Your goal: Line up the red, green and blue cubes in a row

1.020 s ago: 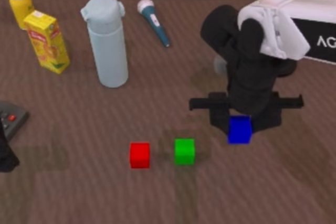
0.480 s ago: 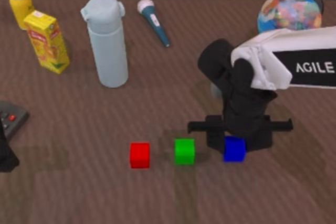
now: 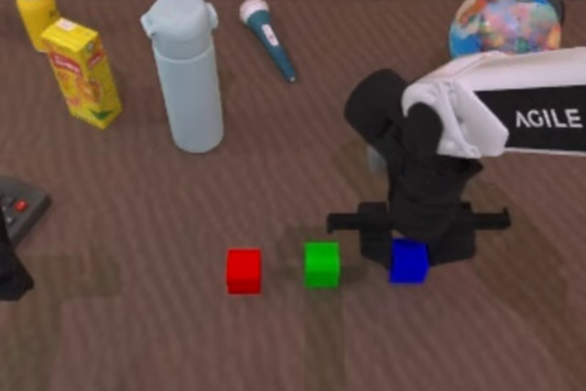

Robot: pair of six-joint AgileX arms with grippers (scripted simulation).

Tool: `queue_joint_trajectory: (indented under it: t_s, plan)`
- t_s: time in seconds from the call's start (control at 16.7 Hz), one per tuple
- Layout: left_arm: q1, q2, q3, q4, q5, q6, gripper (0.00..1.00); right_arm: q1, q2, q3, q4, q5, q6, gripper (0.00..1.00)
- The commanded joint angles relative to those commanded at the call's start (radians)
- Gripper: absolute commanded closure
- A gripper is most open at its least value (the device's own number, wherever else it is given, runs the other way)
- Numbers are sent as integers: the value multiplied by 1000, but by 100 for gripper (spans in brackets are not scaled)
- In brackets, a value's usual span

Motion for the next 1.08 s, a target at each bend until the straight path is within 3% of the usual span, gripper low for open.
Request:
queue_joint_trajectory:
  t_s: [0.42, 1.08]
  plan:
    - [0, 0, 0, 0, 0, 0, 0, 0, 0, 0, 0, 0, 0, 2]
    - [0, 0, 0, 0, 0, 0, 0, 2, -7, 13, -18, 0, -2, 0]
